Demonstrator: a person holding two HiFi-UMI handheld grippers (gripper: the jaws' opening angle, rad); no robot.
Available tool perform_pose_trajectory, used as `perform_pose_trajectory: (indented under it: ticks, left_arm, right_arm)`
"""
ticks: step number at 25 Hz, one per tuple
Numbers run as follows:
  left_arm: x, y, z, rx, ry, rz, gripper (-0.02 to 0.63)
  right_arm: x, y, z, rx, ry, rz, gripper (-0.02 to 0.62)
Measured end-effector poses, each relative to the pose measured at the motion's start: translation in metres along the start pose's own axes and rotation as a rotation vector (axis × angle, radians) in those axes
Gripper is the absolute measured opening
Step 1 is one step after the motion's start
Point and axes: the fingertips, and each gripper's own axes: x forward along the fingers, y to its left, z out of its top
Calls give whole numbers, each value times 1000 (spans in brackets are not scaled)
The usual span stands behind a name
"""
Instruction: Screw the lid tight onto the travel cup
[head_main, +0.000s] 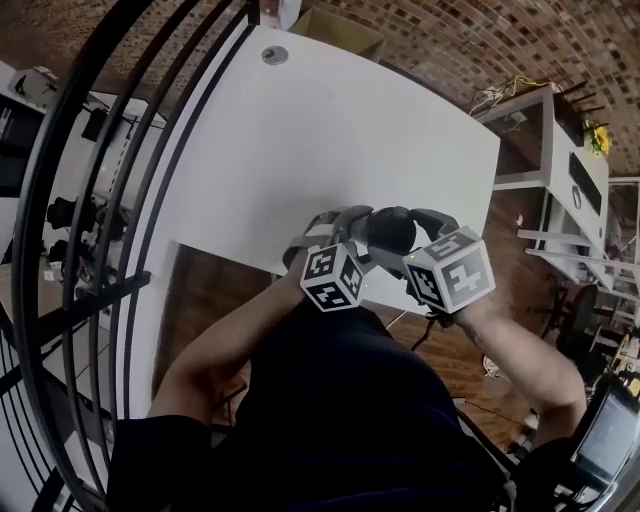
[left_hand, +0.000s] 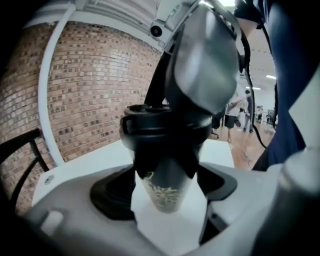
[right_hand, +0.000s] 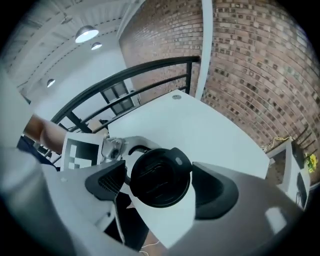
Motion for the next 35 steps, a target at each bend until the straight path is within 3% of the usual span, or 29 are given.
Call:
perform_pose_trajectory:
  ticks: [1,2,4,7,9,12,15,17,21,23,25,27,28,30,32,33,35]
  left_arm:
    - [0,0,-1,-9,-1,4,383]
    - [0,0,-1,-10,-1,-4,383]
    - [-3,1,-3,31,11,-53,383]
    - [-7,2,-7,201,54,-118,383]
    - [-6,3,-8,295,83,-136,383]
    - [-4,3,-4,344,100,-143,383]
    - [-1,5,-2,323,116,-129,383]
    - [0,4,-2,282,119,-106,382]
    - [4,0,1,173,79,-48,376]
    - [5,0,1,121,65,-13,379]
    - [4,1,0,83,57,10,379]
    - [3,0,-1,75,52,16,379]
    - [2,0,-2,76,52,14,379]
    - [0,0,-4,85,54,5,379]
    - [-3,0,-4,101,59,-13,376]
    - [-6,1,-3,110,60,-24,374]
    - [-10,2,-1,126,60,-46,373]
  right_arm:
    - [-3,2,4,-41,-11,4,427]
    - [-6,6,8,-148,-15,13,443]
    - [-12,19,13,-520,7,64,448]
    - [-10,25,-4,-1108,151,142,446]
    - [-3,15,-13,-1295,266,159,446]
    - [5,7,-19,-1356,366,192,437]
    - [4,6,-14,-1260,391,187,408]
    - [3,4,-11,-1042,379,146,407]
    - [-5,-3,-12,-495,306,54,403]
    - [-5,-8,-13,-322,264,47,403]
    - [-3,-10,-14,-243,230,54,402]
    - [-3,-4,-9,-291,200,52,402]
    - [-4,3,-5,-382,184,55,404]
    - [-8,14,-3,-704,172,81,430]
    - [-15,20,-12,-1090,214,126,430]
    - [-16,19,-18,-1224,246,145,430]
    - [-11,15,-22,-1312,292,168,428]
